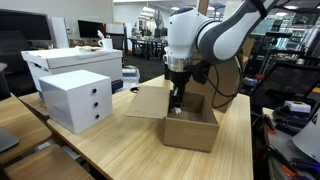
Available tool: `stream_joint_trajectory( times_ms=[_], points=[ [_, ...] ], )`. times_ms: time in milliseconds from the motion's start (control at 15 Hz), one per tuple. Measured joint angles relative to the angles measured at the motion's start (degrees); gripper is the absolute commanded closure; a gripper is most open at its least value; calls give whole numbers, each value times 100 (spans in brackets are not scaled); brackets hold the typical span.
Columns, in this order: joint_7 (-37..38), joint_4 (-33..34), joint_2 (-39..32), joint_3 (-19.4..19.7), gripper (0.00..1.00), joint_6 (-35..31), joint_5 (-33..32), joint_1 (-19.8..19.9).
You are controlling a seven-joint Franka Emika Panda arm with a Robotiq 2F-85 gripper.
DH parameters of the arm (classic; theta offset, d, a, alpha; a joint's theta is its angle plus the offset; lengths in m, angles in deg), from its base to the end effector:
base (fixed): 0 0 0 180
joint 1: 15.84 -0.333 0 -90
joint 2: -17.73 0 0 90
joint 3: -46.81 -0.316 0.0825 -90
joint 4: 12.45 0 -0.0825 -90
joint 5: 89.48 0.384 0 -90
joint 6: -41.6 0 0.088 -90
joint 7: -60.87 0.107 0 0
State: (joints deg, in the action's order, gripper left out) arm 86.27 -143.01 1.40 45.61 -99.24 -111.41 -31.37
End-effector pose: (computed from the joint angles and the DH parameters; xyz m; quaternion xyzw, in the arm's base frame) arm 0.5008 0.1510 0.2208 0.9896 0.0788 -0.0087 0.1204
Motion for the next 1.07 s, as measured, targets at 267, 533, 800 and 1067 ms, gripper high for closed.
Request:
stream_joint_trajectory(
  times_ms=[267, 533, 800, 1067],
  points=[
    [122, -1, -26, 43, 9, -4, -337, -1],
    [340, -11, -121, 52, 0, -25, -401, -35],
    [492, -20, -268, 53, 0, -35, -401, -80],
    [559, -14, -335, 87, 0, -44, -402, -140]
  ],
)
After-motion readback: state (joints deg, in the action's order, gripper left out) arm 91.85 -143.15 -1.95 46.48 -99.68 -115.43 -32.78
